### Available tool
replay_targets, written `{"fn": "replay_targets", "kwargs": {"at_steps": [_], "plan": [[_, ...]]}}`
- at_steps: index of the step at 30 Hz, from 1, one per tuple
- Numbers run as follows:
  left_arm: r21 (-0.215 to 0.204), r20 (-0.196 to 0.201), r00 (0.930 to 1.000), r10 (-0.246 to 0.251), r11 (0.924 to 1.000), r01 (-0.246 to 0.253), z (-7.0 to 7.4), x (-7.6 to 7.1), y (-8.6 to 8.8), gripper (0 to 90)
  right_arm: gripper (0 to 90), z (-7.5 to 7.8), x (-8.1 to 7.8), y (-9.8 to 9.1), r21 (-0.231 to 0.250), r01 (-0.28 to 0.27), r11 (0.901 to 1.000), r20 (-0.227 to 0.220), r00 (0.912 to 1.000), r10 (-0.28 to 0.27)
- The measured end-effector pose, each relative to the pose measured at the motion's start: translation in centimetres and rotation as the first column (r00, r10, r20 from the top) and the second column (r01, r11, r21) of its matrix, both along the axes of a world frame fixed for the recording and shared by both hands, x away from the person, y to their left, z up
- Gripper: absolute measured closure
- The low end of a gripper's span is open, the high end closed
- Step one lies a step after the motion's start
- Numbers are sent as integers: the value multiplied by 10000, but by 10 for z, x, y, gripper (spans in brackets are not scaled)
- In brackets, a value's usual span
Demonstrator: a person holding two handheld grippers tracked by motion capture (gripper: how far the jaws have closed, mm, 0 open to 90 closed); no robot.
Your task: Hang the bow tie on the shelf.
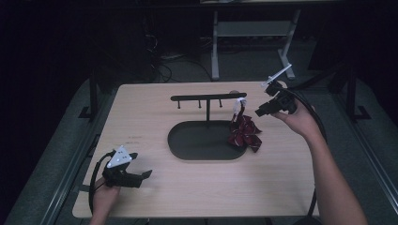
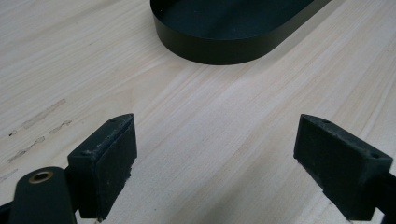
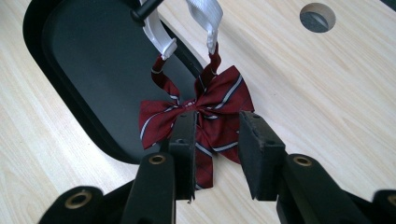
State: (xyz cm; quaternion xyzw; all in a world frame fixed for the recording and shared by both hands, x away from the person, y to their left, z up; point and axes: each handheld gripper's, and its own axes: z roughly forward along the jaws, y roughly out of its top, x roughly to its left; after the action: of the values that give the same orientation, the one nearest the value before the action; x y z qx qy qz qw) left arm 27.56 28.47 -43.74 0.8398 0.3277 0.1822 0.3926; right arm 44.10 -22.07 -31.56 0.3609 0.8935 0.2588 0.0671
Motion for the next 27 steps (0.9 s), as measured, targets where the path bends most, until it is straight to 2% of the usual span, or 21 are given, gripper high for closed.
{"fn": "replay_targets", "kwargs": {"at_steps": [27], "plan": [[107, -34, 10000, -54, 9999, 55, 0, 1, 0, 132, 625, -16, -11, -14, 326, 45, 9995, -137, 9999, -41]]}}
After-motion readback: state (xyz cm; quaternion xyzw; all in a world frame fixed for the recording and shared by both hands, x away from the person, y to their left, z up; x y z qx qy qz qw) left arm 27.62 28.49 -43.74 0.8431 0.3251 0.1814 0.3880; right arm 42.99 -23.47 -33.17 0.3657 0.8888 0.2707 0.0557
